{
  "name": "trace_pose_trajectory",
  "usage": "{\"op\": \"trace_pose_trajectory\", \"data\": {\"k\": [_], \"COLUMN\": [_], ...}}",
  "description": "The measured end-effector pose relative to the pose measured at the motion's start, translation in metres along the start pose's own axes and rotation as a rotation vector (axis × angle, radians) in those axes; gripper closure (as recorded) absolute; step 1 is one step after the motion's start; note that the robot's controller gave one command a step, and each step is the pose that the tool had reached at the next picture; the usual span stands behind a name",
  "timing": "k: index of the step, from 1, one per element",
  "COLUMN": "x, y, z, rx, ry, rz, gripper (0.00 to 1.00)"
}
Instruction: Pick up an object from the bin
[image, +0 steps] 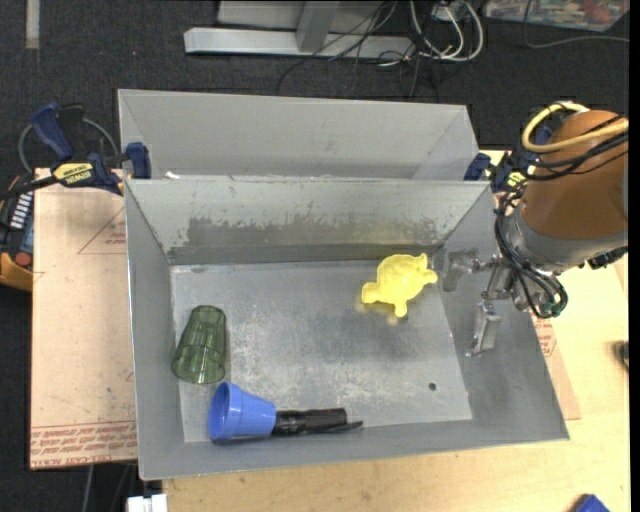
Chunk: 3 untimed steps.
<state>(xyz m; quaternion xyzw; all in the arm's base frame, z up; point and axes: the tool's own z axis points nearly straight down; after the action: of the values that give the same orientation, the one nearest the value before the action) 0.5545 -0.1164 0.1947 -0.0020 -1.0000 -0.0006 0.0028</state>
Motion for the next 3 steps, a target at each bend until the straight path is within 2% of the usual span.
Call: {"op": "trace_pose_trajectory", "data": {"k": [1, 2, 3], "x": [-0.001, -0.069, -0.085], "y": [0.001, 0.010, 0.022], "z": [-0.005, 0.128, 0.049], "rx": [0.001, -0.001, 0.000], "ry": [-0.007, 0.000, -0.012], "rz": [-0.004, -0.014, 0.071], "gripper": [0.00, 0.00, 0.00]}}
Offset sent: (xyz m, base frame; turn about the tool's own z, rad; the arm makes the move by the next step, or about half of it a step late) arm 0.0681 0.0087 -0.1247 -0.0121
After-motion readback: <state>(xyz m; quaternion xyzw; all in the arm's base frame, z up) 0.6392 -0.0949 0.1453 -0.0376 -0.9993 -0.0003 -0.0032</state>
